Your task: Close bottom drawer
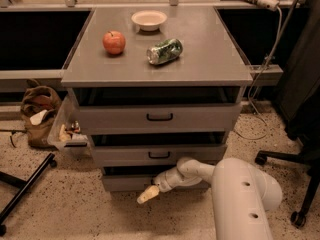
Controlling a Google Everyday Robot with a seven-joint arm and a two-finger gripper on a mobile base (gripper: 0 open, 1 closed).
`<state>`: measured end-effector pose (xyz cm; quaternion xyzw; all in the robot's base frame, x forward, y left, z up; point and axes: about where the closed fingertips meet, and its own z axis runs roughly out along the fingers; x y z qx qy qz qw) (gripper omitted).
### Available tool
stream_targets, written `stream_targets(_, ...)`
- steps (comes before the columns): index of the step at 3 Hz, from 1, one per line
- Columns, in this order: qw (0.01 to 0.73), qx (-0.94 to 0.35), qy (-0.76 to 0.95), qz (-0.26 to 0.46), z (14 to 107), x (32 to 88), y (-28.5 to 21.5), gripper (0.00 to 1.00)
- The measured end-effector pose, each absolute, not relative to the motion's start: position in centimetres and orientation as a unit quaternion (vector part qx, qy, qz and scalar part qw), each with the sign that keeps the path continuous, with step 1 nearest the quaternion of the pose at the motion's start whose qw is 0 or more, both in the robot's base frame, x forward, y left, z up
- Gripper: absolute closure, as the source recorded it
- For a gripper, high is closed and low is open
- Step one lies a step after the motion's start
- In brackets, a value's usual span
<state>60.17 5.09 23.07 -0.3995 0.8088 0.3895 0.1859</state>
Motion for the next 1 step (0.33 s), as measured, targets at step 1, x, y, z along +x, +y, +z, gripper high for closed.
stream_targets(1,0.188,-0.404,0.806,0.39,23.21,60.55,5.4,0.0)
